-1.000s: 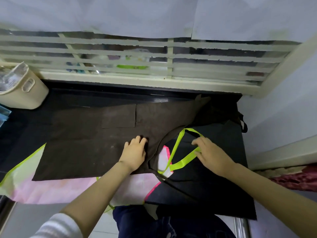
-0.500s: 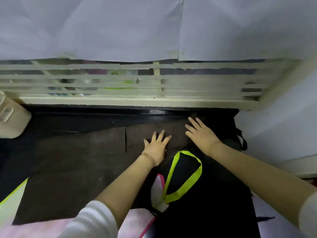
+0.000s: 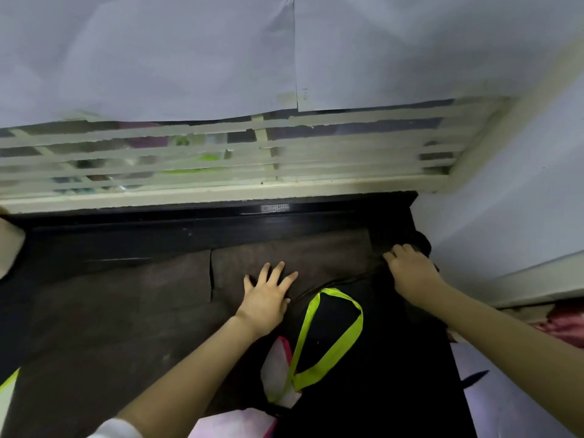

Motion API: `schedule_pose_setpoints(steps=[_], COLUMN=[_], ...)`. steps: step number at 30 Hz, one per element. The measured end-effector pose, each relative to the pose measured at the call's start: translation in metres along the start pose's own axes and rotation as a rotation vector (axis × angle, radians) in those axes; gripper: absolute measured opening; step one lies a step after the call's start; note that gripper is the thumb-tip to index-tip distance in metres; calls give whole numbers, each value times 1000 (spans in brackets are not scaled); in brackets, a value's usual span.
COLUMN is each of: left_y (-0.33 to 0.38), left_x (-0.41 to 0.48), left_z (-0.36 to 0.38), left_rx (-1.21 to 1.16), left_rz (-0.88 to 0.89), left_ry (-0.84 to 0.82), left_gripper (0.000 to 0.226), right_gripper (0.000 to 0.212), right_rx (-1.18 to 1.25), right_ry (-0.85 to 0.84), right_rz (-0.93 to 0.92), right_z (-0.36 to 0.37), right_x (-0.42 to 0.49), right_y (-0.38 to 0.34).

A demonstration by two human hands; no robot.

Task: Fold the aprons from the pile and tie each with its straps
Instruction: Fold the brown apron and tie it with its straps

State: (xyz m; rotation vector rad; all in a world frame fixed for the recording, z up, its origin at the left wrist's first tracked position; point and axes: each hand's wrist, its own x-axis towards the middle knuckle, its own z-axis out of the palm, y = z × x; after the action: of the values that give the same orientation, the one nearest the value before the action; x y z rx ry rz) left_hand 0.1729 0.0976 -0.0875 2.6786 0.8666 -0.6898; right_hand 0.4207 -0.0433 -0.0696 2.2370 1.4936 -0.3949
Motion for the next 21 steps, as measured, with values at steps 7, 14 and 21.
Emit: schedule_pose_setpoints(steps=[7,14,21], left_y=[11,24,25], left_x=[10,26,23], left_z=[-20,-12,-5], left_rx=[-25,-131,-158], left_rz=[-5,-62,-69], left_ry=[195,37,72], left_gripper=[41,60,53], right_gripper=[36,46,41], right_rx=[440,738,768], right_ry=[231,42,186], right_rz=[71,263,240], right_z=[-9,-12,-17], right_x=[-2,37,40], right_y=[-2,-29,-29])
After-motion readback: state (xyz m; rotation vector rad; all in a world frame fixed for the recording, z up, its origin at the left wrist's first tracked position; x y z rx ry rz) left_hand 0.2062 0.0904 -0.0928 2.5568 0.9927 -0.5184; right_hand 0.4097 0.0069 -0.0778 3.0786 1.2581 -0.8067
